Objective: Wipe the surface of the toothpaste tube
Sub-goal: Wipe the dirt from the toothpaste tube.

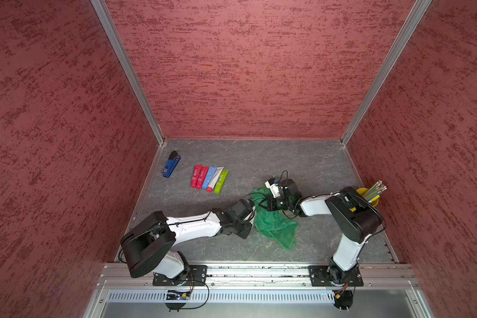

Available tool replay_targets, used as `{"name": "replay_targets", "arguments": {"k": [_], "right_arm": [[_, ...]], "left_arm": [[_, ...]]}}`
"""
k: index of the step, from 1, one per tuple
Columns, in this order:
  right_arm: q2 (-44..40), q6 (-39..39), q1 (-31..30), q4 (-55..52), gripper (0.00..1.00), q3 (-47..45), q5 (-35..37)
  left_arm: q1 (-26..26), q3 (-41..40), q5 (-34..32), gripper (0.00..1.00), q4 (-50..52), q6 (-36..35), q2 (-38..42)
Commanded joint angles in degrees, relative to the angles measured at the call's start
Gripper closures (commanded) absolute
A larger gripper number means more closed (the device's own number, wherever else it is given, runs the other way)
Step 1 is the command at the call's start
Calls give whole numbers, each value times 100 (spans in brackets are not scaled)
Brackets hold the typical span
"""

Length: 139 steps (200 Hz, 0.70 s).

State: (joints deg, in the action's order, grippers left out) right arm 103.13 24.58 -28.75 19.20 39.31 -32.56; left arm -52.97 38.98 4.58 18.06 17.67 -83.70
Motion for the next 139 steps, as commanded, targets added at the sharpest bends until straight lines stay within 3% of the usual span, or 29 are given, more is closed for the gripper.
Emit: {"name": "replay_targets", "arguments": {"k": [1, 41, 80, 112, 139], "right_arm": [[-10, -58, -140, -951, 100, -421, 83], [-401, 602, -1044, -406, 100, -1054, -178], [-162, 1637, -1931, 1031, 100, -1445, -234], [-45, 1707, -1798, 1306, 100, -1647, 129], [-223, 1331, -982, 910, 100, -1713, 312]], "left_arm": [[50, 22, -117, 100, 144, 37, -66], [68, 57, -89, 100, 147, 36, -127], [71, 105, -102, 100, 180, 35, -192], [68, 49, -109, 100, 164, 48, -103], [68, 13, -107, 100, 144, 44, -51]]}}
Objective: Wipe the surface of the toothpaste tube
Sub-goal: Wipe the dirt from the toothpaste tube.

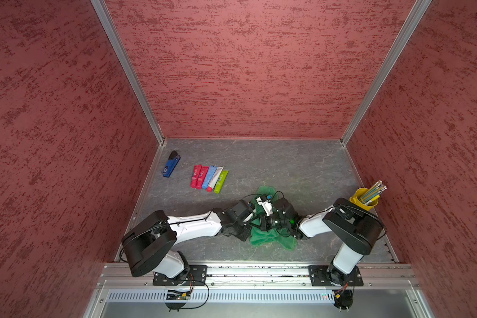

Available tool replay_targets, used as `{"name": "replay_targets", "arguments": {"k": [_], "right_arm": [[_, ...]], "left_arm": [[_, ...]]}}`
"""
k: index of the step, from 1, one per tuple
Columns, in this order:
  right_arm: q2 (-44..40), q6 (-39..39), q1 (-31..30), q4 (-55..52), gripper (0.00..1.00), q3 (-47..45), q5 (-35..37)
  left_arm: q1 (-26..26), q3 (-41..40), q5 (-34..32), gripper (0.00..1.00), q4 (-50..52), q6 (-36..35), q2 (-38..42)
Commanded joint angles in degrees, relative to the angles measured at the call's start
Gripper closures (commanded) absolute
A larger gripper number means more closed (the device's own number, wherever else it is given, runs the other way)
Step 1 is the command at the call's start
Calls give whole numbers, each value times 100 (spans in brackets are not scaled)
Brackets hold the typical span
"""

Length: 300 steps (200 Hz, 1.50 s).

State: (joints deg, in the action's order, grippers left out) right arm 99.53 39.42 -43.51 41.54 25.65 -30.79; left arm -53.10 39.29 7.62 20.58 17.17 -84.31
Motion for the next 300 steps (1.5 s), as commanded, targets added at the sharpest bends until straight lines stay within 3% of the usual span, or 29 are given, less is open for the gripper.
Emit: {"name": "replay_targets", "arguments": {"k": [1, 37, 95, 127, 177, 204, 230, 274, 300], "right_arm": [[129, -171, 567, -1337, 100, -340, 148], [-74, -669, 1540, -1794, 100, 0, 229], [514, -786, 1645, -1642, 100, 283, 129], [494, -638, 1146, -1448, 100, 97, -172], [595, 581, -288, -42, 100, -325, -285], [765, 742, -459, 235, 100, -391, -112], [825, 514, -168, 37, 100, -359, 46], [434, -357, 1148, -1150, 100, -97, 259], [205, -793, 1631, -1915, 100, 312, 469]], "left_arm": [[81, -18, -410, 100, -112, 98, 15], [72, -53, -411, 100, -132, 98, 69], [72, -27, -395, 100, -140, 77, 19], [72, 34, -375, 100, -109, 63, -84], [71, 79, -344, 100, -113, 59, -173], [65, 83, -348, 100, -100, 66, -182], [63, 62, -357, 100, -114, 65, -157], [37, 35, -393, 100, -118, 75, -109], [29, 64, -393, 100, -102, 73, -162]]}}
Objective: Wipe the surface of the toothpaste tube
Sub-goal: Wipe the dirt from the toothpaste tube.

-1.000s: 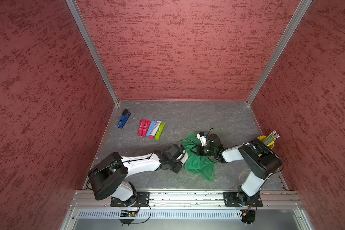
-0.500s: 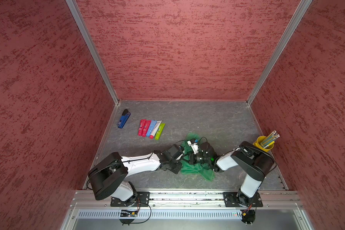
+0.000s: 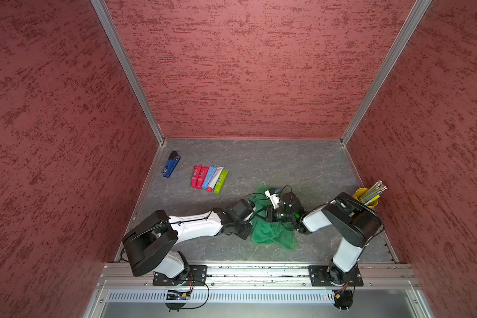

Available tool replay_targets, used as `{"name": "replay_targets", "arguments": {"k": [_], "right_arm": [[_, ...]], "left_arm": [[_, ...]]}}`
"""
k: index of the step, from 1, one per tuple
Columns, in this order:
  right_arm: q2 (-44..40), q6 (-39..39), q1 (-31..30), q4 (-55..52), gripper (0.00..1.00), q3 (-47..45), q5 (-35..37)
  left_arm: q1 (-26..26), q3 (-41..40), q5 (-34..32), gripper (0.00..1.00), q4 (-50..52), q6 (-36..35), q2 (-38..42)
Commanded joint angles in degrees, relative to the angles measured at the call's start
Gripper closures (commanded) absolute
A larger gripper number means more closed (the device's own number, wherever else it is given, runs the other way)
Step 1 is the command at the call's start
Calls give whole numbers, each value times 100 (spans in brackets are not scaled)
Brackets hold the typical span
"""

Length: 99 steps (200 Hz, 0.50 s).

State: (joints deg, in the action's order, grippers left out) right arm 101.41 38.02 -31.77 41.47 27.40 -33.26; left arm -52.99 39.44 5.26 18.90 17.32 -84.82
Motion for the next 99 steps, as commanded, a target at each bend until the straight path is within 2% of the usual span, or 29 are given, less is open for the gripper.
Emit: {"name": "replay_targets", "arguments": {"k": [1, 25, 53, 99], "right_arm": [[14, -663, 468, -1929, 100, 149, 729], [79, -830, 572, -2186, 100, 393, 784], [55, -743, 455, -1872, 100, 216, 561], [-183, -307, -583, -1554, 100, -284, 618]], "left_arm": [[22, 47, -157, 100, 68, 55, -109], [17, 37, -161, 100, 57, 55, -88], [17, 46, -160, 100, 53, 52, -104], [19, 169, -140, 100, 114, 34, -296]]}}
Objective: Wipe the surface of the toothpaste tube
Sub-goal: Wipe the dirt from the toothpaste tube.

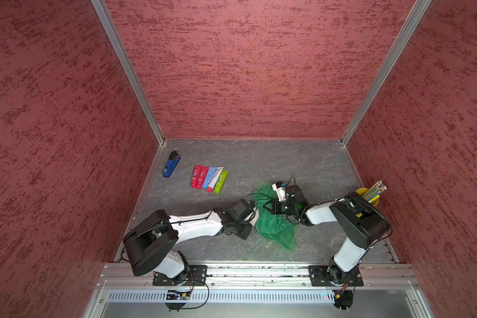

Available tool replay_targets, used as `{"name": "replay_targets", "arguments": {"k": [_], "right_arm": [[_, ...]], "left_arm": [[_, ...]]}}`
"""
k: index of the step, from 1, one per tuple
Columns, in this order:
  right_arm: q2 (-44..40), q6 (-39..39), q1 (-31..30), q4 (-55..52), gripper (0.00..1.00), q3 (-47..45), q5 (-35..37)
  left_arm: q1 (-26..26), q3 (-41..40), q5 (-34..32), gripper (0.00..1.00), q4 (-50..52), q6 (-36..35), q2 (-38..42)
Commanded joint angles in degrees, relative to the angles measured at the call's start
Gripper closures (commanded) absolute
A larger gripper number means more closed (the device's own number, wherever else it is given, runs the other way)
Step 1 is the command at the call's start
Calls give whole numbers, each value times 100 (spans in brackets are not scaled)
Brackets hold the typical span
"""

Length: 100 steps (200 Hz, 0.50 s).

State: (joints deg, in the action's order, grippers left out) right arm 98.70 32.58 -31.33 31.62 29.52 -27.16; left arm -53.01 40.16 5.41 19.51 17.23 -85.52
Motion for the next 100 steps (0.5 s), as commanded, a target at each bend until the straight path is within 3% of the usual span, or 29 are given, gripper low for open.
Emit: {"name": "replay_targets", "arguments": {"k": [1, 29, 57, 76, 100], "right_arm": [[88, 261, -654, -546, 100, -516, -1], [266, 962, -1318, 408, 100, -903, -143], [400, 1049, -1359, 647, 100, -1066, 54], [424, 922, -1098, 410, 100, -966, 235], [123, 630, -353, 31, 100, -867, 436]], "left_arm": [[24, 97, -159, 100, 53, 43, -228], [28, 88, -150, 100, 43, 44, -220], [28, 71, -164, 100, 42, 53, -194], [32, 62, -163, 100, 36, 54, -177], [19, 53, -172, 100, 38, 52, -151]]}}
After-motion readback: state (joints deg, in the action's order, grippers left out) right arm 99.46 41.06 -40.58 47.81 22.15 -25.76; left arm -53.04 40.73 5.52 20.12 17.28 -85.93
